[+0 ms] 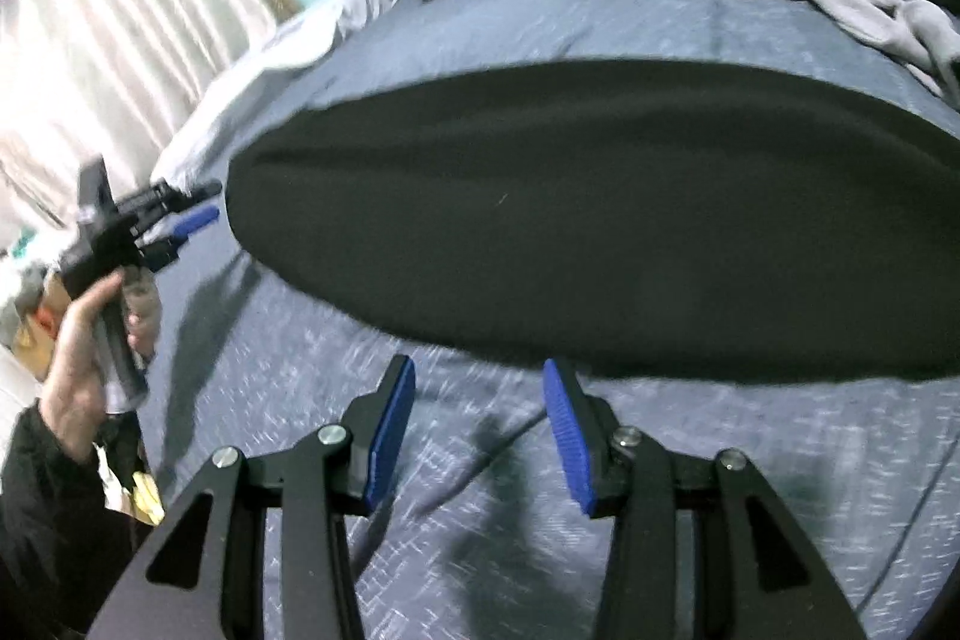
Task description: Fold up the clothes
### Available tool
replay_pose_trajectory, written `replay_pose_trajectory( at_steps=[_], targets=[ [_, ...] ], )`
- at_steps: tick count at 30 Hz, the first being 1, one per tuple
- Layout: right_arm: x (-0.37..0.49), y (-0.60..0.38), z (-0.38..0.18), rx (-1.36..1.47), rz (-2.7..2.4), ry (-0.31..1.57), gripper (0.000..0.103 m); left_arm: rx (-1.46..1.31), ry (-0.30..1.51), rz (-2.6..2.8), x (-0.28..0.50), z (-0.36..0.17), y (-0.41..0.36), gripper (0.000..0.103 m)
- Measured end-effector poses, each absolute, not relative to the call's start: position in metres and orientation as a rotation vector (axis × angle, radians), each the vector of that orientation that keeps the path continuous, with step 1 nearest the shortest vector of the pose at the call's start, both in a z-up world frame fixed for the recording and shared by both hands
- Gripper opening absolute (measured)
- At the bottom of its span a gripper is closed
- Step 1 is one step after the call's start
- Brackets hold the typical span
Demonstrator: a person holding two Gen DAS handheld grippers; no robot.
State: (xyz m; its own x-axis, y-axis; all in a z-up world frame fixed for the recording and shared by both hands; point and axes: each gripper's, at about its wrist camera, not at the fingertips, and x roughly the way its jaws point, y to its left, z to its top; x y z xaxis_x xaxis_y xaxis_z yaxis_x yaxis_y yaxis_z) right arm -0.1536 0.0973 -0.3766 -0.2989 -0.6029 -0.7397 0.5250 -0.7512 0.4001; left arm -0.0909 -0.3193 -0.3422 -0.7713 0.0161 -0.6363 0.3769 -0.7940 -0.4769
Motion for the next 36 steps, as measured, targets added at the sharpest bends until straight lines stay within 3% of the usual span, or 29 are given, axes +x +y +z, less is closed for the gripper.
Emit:
replay_pose_trajectory(
  at_steps=[8, 21, 36],
  targets=[
    [-0.169, 0.055, -0.391, 1.328, -2.061, -0.006, 0.045, 0.942, 0.849, -2.660, -0.083, -0.339, -0.315, 0.041],
    [-0.218, 0.065, -0.350, 1.196, -2.176, -0.207, 0.045, 0.900, 0.863, -2.664, -0.081, -0.336, -0.324, 0.041],
    [-0.233, 0.074, -0.361, 1.227, -2.195, -0.240, 0.045, 0.936, 0.782, -2.724, -0.089, -0.333, -0.307, 0.042]
  ],
)
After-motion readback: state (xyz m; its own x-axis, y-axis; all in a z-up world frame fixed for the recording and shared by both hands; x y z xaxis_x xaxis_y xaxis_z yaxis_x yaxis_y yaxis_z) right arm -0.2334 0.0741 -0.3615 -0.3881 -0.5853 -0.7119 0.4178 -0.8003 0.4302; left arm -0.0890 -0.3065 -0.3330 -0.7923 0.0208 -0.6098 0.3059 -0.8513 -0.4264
